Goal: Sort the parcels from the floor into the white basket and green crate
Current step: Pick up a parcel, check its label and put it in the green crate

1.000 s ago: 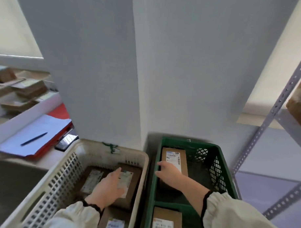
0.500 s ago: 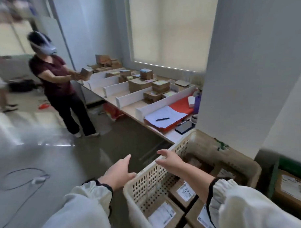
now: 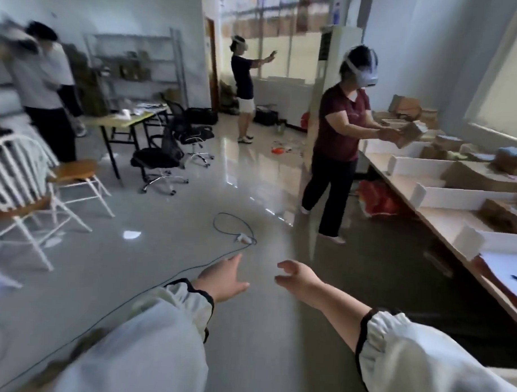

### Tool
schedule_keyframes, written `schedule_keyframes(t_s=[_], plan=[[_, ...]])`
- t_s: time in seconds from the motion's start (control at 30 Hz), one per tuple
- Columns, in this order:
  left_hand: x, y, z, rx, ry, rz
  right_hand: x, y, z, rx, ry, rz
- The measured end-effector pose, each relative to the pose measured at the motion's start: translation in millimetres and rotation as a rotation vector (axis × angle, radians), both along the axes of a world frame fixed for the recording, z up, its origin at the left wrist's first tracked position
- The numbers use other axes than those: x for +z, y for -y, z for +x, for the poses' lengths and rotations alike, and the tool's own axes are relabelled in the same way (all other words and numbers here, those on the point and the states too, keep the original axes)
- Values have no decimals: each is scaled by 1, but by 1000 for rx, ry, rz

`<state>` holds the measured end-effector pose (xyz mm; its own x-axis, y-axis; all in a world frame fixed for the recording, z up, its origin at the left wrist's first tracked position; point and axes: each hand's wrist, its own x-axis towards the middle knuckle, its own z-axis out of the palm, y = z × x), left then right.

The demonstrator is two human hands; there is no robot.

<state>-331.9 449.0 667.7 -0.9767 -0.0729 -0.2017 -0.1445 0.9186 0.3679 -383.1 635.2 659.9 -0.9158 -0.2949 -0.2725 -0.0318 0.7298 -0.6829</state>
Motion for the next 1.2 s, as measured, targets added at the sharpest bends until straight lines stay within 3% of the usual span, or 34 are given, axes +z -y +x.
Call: schedule_keyframes(t_s=[0.3, 0.6, 0.8, 0.97, 1.2], plan=[[-33, 162, 74, 543, 108, 28, -48, 203, -30, 450, 139, 24], [-108, 242, 181, 885, 260, 181, -116, 360, 25, 734, 309, 157], [-159, 329, 198, 998, 337, 235, -173, 459, 36, 832, 359, 260], [-220, 421, 171, 985, 410, 201, -238, 548, 17, 761, 419, 308], [-381, 524, 76, 950, 376, 240, -391, 635, -57, 728, 455, 263]])
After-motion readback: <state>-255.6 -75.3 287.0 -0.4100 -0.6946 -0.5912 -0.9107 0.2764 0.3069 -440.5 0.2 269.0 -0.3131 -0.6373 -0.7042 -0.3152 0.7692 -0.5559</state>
